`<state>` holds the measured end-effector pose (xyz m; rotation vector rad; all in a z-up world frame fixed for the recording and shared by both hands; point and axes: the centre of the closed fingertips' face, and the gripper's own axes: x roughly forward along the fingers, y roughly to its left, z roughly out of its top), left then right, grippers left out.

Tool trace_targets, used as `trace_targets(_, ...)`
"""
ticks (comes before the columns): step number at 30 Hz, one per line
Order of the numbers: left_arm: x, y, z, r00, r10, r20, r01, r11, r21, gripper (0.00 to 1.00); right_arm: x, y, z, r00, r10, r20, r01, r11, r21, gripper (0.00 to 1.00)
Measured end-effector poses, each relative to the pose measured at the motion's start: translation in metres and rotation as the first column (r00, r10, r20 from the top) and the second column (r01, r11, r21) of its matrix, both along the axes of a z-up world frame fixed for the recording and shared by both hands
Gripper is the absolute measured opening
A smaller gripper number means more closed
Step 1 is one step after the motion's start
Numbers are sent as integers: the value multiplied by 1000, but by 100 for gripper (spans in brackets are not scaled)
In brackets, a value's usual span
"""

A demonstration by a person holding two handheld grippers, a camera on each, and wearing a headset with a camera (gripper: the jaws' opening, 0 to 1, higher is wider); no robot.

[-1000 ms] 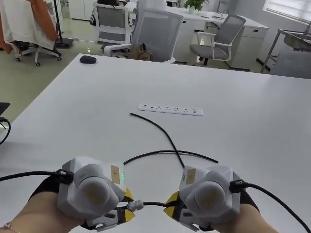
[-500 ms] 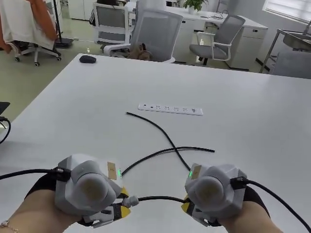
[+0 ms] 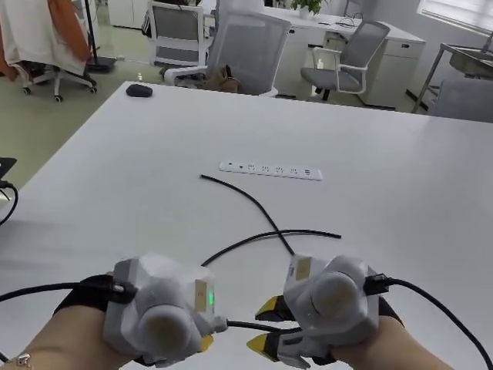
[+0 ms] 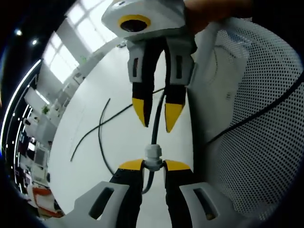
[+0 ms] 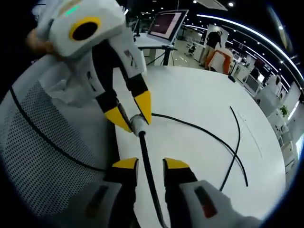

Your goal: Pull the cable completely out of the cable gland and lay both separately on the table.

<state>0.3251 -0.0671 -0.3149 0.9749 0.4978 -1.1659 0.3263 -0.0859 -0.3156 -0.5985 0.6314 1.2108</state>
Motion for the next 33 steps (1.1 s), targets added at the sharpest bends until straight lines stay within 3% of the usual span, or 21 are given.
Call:
trace_targets(7, 0, -5, 6, 1000, -5, -12, 5, 999, -43, 18, -6, 7, 3, 999, 47, -7, -47, 999, 25, 3)
trace_targets(10, 1, -7, 10, 999, 11, -42, -15, 995, -97, 18, -8, 7, 3, 998, 64, -2, -64, 998, 20, 2)
trace_targets(13, 0, -14, 14, 994, 17, -105, -37, 981, -189, 18, -10, 9, 5, 996, 84, 2, -84, 996, 29, 2)
trace_targets(15, 4, -9, 12, 996, 22, -90, -37, 985, -167, 18, -9, 9, 6, 995, 97, 16, -98, 995, 27, 2)
trace_targets(17, 3, -10, 11, 993, 26, -116, -46, 983, -178, 18, -9, 9, 8, 995, 101, 19, -102, 994, 40, 2)
trace_targets(21, 3, -11, 11, 992, 22, -121, -44, 982, -184, 19, -10, 9, 7, 992, 119, 31, -120, 992, 31, 2)
trace_targets(24, 2, -13, 10, 991, 19, -135, -46, 979, -197, 23, -12, 13, 12, 991, 130, 40, -132, 990, 56, 2)
trace_targets(30, 1, -10, 7, 991, 18, -130, -41, 984, -175, 20, -14, 18, 19, 988, 144, 48, -148, 984, 95, 2)
trace_targets(33, 2, -7, 6, 993, 20, -112, -38, 987, -155, 18, -15, 20, 20, 988, 148, 49, -152, 983, 104, 2)
